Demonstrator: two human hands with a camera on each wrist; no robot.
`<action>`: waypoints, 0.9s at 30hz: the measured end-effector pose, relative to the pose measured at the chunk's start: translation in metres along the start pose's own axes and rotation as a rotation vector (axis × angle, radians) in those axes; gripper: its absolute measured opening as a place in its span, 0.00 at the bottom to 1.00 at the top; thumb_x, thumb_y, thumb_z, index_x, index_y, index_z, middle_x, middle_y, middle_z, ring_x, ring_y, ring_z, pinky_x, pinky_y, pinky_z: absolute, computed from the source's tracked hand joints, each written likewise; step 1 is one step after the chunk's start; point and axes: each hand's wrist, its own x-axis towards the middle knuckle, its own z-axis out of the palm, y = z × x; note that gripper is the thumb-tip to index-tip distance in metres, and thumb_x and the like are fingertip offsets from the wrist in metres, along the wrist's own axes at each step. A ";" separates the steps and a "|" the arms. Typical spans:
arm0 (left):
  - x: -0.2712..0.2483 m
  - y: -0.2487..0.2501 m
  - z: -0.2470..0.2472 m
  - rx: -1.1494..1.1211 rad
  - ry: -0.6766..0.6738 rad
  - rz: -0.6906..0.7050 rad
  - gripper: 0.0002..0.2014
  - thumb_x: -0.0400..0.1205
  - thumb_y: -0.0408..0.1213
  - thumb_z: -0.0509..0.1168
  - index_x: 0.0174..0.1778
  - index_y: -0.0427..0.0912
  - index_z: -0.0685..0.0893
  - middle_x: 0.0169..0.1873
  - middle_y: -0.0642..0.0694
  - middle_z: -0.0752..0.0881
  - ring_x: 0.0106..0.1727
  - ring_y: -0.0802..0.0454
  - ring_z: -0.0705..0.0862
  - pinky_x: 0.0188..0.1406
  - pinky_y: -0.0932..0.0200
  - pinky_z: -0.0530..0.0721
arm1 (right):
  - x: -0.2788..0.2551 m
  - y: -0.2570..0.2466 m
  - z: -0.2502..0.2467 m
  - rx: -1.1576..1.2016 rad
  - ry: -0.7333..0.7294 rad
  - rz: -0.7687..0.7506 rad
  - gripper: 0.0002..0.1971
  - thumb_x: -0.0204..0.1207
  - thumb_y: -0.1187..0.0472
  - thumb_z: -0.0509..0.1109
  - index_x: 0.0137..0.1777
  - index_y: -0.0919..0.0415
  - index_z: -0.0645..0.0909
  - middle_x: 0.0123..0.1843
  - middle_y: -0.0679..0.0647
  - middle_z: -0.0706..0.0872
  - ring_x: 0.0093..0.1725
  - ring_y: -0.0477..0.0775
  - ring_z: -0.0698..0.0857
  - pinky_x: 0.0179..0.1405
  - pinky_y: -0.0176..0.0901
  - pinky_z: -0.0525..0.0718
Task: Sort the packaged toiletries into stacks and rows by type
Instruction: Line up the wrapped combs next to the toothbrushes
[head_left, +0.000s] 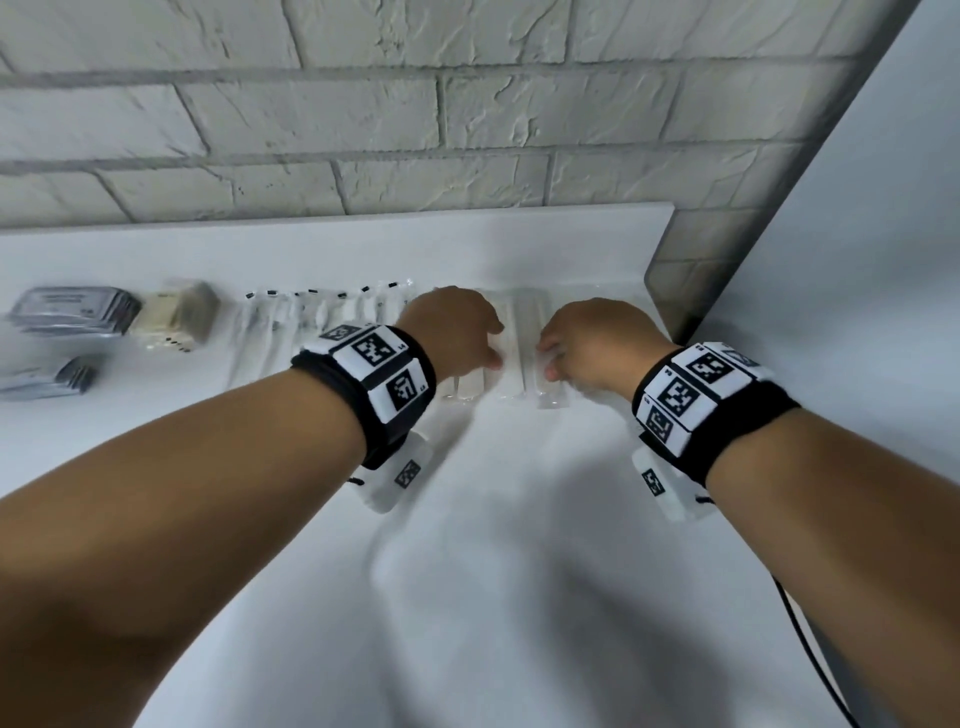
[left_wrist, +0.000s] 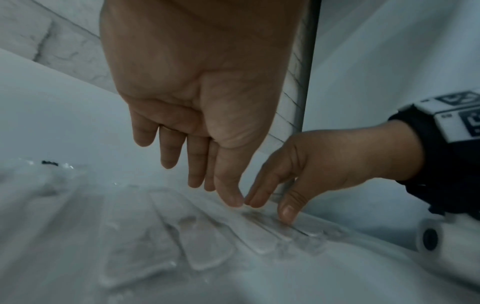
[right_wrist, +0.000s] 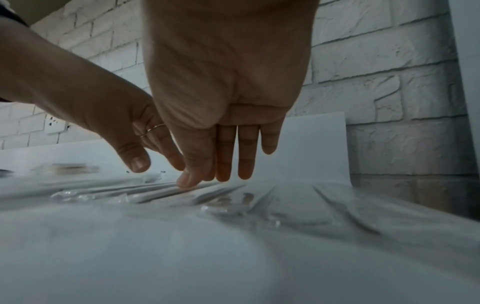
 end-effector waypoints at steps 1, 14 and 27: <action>-0.001 -0.005 -0.002 0.015 -0.007 -0.011 0.27 0.77 0.56 0.68 0.73 0.57 0.77 0.74 0.55 0.74 0.76 0.50 0.69 0.72 0.54 0.68 | 0.000 0.002 -0.002 0.014 0.003 0.018 0.14 0.73 0.56 0.72 0.59 0.45 0.85 0.58 0.39 0.87 0.59 0.48 0.84 0.53 0.40 0.78; -0.010 -0.009 0.004 0.040 -0.033 -0.036 0.28 0.77 0.55 0.68 0.75 0.59 0.74 0.73 0.54 0.75 0.76 0.48 0.70 0.71 0.54 0.68 | -0.004 0.005 -0.003 -0.007 0.008 0.024 0.17 0.75 0.54 0.71 0.64 0.45 0.84 0.66 0.40 0.84 0.65 0.50 0.81 0.64 0.45 0.78; -0.015 -0.029 0.009 0.124 -0.095 -0.107 0.28 0.79 0.56 0.65 0.77 0.59 0.71 0.75 0.50 0.73 0.79 0.42 0.66 0.75 0.49 0.67 | -0.033 0.055 -0.023 -0.164 -0.144 0.219 0.17 0.76 0.58 0.72 0.65 0.54 0.83 0.67 0.56 0.83 0.62 0.61 0.82 0.64 0.51 0.81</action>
